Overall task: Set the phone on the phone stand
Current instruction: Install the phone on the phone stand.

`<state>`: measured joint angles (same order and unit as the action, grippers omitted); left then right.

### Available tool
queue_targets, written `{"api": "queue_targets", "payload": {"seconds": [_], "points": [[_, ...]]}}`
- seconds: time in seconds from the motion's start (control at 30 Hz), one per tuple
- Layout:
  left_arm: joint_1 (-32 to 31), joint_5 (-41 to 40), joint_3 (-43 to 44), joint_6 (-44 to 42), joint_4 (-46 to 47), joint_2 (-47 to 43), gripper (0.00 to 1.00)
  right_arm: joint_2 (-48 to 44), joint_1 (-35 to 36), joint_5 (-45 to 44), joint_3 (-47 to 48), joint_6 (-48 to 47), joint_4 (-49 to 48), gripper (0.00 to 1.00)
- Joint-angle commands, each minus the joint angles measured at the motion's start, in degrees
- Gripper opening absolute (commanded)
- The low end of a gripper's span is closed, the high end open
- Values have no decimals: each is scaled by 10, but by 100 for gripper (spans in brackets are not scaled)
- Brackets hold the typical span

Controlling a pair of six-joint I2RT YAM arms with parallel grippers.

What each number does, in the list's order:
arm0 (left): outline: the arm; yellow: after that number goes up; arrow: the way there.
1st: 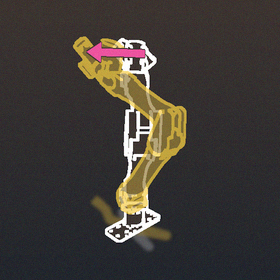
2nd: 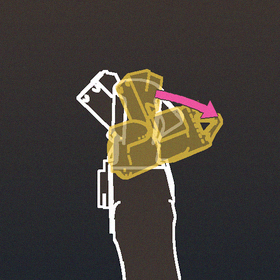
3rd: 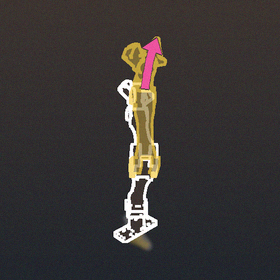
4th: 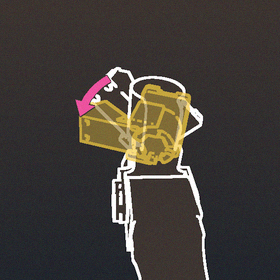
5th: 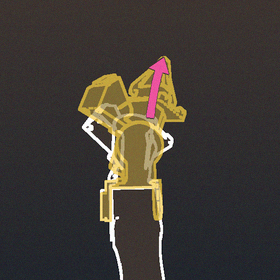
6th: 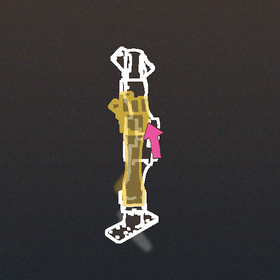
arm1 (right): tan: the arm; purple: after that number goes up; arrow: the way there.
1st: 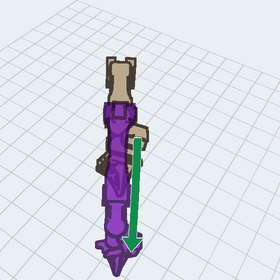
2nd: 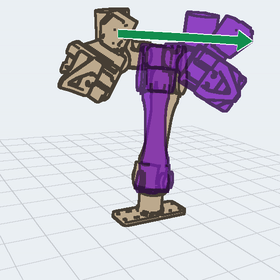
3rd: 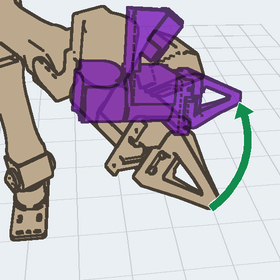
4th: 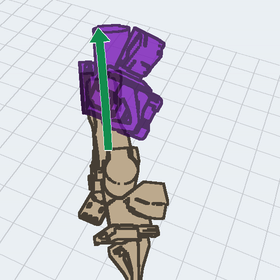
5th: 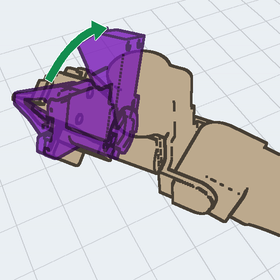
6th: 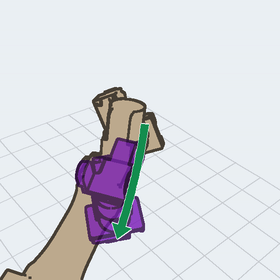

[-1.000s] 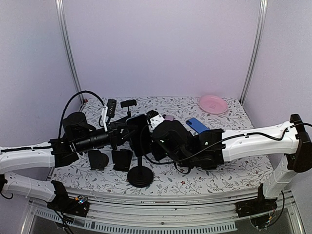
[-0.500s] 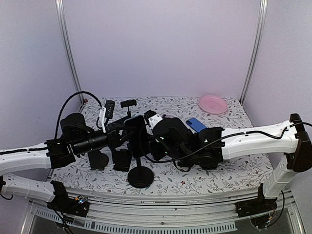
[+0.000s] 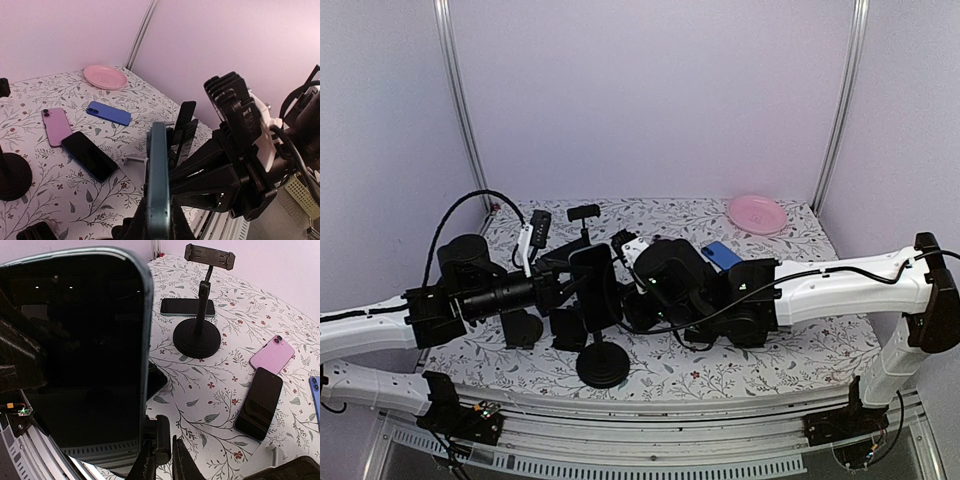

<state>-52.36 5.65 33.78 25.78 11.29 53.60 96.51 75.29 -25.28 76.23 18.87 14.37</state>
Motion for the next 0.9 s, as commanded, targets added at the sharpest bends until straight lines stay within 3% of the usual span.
{"api": "queue_targets", "payload": {"seconds": [0.0, 0.17, 0.4, 0.87], "points": [[-2, -39, -12, -4, -63, 13, 0, -19, 22, 133, 23, -7, -47, 15], [-3, -38, -17, -3, -61, 8, 0, -39, 22, 165, 11, -3, -58, 18], [-4, -40, -19, -4, -57, 3, 0, -62, 22, 188, 0, -1, -62, 30], [-18, -74, -46, -9, -26, -22, 0, -78, 22, 250, -15, 11, -91, 31]]}}
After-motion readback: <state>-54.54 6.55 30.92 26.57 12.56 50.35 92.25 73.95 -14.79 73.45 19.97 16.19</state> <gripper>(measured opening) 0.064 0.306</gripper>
